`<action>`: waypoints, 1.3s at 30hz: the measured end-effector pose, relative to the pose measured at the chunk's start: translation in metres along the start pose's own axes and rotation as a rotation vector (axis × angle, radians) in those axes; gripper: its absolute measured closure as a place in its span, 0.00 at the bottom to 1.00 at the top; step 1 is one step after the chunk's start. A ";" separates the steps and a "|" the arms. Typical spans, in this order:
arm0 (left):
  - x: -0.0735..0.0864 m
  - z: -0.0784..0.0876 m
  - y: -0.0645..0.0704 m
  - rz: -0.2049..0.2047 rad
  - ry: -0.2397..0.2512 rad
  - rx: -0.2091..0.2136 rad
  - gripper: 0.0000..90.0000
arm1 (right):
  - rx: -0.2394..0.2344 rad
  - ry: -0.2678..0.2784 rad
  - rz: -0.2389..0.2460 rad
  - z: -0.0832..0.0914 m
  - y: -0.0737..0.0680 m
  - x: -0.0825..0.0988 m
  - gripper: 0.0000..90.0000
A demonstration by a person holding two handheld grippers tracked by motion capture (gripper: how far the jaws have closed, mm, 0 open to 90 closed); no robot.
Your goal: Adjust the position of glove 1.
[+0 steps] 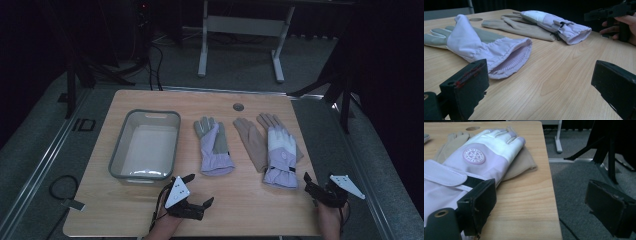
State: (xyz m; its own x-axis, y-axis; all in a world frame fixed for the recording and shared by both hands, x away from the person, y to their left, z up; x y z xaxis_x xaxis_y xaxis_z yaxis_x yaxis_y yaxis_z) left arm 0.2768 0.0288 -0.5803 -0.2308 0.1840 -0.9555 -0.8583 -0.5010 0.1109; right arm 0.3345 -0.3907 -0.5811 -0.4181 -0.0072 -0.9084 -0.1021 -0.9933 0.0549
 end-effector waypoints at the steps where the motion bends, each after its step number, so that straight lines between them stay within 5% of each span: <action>1: 0.000 0.000 0.000 -0.002 0.003 0.000 0.02 | -0.005 -0.004 -0.003 0.000 0.000 0.000 0.11; 7: 0.000 0.001 0.001 -0.002 0.014 0.003 0.02 | -0.014 -0.054 0.013 0.002 0.009 -0.006 0.11; 14: 0.000 0.000 0.001 -0.008 0.010 0.006 0.02 | -0.017 -0.029 0.078 0.013 0.005 -0.038 0.11; 17: 0.000 0.001 0.001 -0.009 0.011 0.007 0.02 | -0.128 -0.080 0.085 0.015 -0.006 -0.048 0.11; 19: 0.000 0.001 0.001 -0.011 0.012 0.007 0.02 | -0.136 -0.081 0.088 0.016 -0.012 -0.056 0.16; 27: 0.000 0.001 0.002 -0.014 0.013 0.007 0.02 | -0.174 -0.055 0.107 0.019 -0.047 -0.091 0.12; 39: 0.000 0.001 0.003 -0.023 0.015 0.011 0.02 | -0.304 -0.073 0.177 0.009 -0.119 -0.128 0.14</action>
State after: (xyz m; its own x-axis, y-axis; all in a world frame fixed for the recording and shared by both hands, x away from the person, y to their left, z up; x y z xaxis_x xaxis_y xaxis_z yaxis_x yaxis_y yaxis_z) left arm 0.2740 0.0278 -0.5794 -0.2045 0.1826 -0.9617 -0.8682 -0.4876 0.0920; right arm 0.3924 -0.2704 -0.4673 -0.4694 -0.1853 -0.8633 0.2469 -0.9663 0.0732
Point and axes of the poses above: each handheld gripper's, and its own axes: z roughly backward along the jaws, x roughly out of its underside, y roughly to its right, the point moved 7 cm from there along -z, roughly forward along the jaws, and after that the axes turned 11 degrees about x, right-handed, at the moved point
